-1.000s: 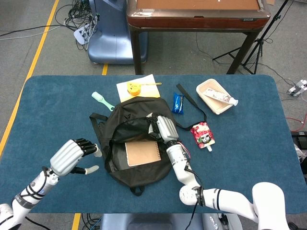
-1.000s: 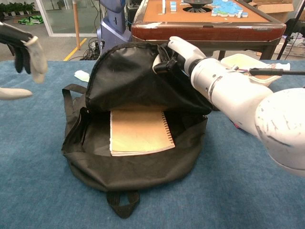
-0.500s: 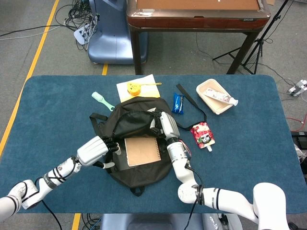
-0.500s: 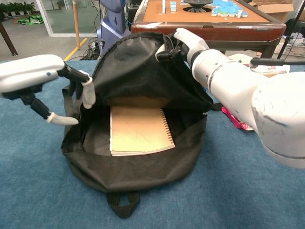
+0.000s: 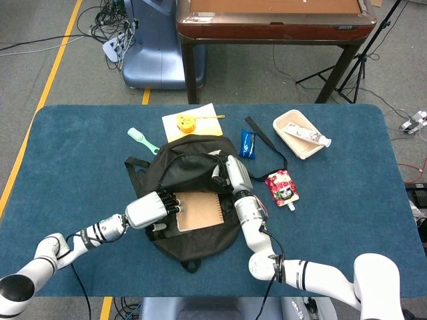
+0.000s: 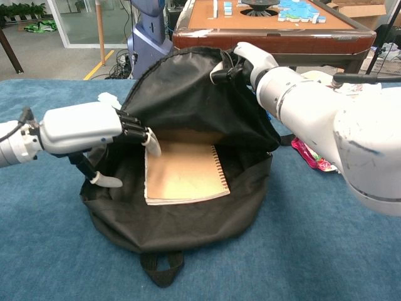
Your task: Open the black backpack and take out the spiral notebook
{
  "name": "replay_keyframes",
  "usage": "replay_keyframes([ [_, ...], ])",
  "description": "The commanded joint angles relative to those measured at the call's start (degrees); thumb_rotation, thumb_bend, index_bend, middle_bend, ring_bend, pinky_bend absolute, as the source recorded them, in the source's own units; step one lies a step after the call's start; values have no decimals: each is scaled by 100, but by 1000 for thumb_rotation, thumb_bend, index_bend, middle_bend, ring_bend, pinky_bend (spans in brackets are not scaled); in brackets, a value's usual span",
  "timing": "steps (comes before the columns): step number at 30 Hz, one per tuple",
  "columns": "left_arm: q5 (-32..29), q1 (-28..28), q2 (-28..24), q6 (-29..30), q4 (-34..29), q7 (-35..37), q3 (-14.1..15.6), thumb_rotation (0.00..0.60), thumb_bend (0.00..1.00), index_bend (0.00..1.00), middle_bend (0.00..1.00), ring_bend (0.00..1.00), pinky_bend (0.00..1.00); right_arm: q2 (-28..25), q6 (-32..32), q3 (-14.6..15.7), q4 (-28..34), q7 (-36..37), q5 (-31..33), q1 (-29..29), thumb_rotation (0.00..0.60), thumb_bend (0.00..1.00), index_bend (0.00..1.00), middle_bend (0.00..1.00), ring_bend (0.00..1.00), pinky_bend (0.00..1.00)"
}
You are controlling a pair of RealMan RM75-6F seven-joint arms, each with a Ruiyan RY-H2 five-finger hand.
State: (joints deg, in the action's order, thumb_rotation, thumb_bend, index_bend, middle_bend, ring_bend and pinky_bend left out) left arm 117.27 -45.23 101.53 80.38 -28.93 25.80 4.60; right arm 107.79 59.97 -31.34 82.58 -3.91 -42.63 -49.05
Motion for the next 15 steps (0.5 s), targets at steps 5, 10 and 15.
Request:
replay_keyframes([
  [5, -121, -82, 626, 180, 1037, 240, 332, 600, 171, 255, 275, 280, 345, 8, -51, 2, -93, 5, 96, -29, 600, 1000, 576, 294, 205, 193],
  [10, -278, -87, 822, 159, 1331, 346, 421, 600, 171, 252, 274, 279, 345, 12, -74, -2, -151, 9, 140, -50, 600, 1000, 575, 292, 205, 193],
  [15, -401, -101, 964, 114, 1502, 394, 499, 600, 171, 248, 270, 274, 339, 14, -83, 5, -180, 4, 168, -64, 600, 1000, 572, 289, 205, 193],
])
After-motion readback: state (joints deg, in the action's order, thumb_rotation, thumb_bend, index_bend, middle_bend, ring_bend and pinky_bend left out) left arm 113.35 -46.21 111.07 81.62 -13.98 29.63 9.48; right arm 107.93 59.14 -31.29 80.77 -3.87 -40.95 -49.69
